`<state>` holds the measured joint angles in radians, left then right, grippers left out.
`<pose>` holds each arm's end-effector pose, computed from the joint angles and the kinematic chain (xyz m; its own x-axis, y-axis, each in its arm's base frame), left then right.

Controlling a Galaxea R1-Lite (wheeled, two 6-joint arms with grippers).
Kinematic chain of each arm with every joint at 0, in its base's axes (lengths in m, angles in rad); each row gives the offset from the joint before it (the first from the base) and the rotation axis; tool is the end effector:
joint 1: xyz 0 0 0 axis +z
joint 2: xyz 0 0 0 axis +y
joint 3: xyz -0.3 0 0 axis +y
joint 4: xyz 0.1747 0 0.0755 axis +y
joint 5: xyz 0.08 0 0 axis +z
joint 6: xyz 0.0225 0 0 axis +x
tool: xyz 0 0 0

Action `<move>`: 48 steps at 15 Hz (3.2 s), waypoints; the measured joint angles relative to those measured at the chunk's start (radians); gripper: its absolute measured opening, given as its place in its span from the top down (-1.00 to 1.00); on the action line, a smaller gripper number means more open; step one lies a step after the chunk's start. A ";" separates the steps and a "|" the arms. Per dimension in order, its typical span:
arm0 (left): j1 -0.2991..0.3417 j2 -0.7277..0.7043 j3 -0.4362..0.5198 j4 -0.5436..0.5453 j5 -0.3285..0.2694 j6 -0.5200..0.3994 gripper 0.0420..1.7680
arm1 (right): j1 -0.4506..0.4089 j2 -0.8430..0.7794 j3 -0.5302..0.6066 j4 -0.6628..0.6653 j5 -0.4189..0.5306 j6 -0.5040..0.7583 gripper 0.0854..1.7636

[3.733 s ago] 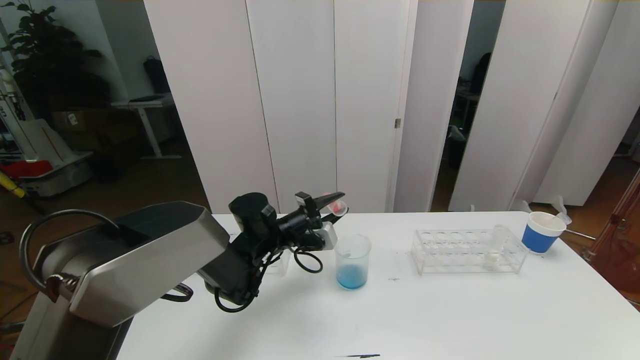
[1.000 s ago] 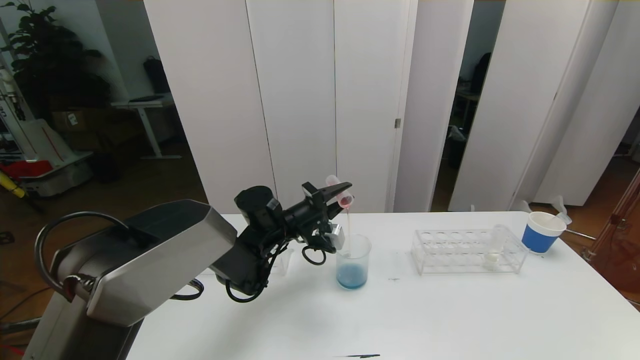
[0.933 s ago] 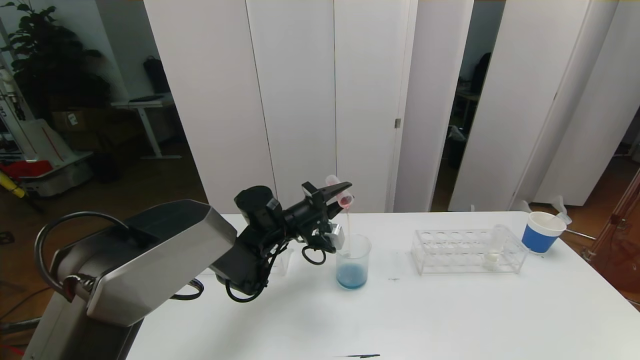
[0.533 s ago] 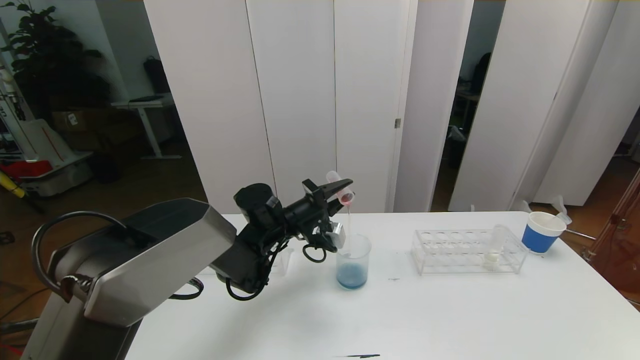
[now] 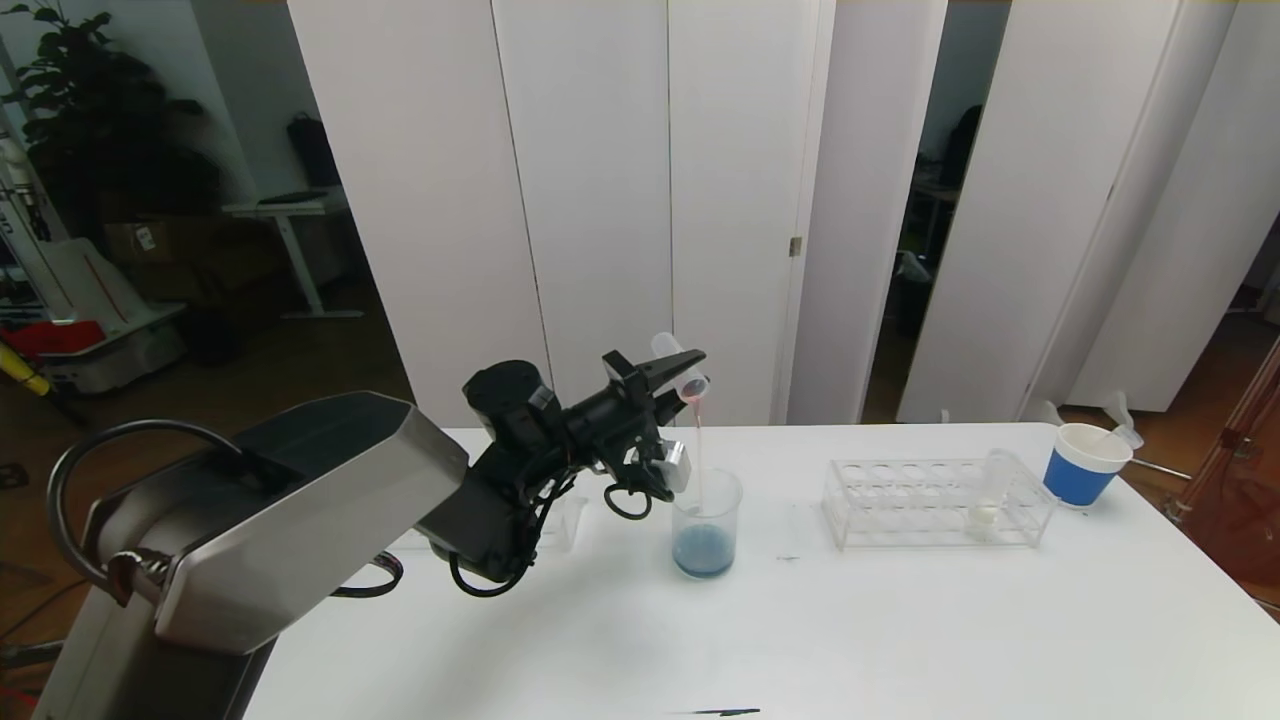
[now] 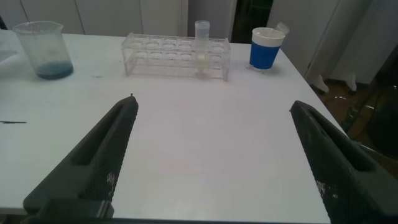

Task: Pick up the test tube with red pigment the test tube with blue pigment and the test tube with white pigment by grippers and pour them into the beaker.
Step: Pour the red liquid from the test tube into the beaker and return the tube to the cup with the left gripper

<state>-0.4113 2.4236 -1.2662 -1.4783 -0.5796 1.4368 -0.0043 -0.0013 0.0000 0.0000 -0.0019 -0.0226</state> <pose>0.4158 -0.1948 0.0989 0.5088 -0.8194 0.2639 -0.1782 0.1997 0.9635 -0.0229 0.0001 0.0755 1.0000 -0.0062 0.0013 0.0062 0.9997 -0.0226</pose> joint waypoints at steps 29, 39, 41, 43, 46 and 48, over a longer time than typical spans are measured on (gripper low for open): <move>-0.216 -0.519 0.186 0.616 1.170 -0.980 0.35 | 0.000 0.000 0.000 0.000 0.001 0.000 -0.99; -0.201 -0.653 0.313 1.099 1.349 -1.680 0.35 | 0.000 0.000 0.000 0.000 0.000 0.000 -0.99; -0.163 -0.670 0.336 1.097 1.427 -1.687 0.35 | 0.000 0.000 0.000 0.000 0.000 0.000 -0.99; -0.102 -0.686 0.343 1.052 1.475 -1.688 0.35 | 0.000 0.000 0.000 0.000 0.000 0.000 -0.99; 0.038 -0.710 0.328 0.964 1.492 -1.665 0.35 | 0.000 0.000 0.000 0.000 0.000 0.000 -0.99; 0.141 -0.713 0.299 0.891 1.483 -1.630 0.35 | 0.000 0.000 0.000 0.000 0.000 0.000 -0.99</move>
<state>-0.2706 1.7102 -0.9674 -0.5872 0.9030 -0.1928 -0.0047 -0.0013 0.0000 0.0000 -0.0017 -0.0226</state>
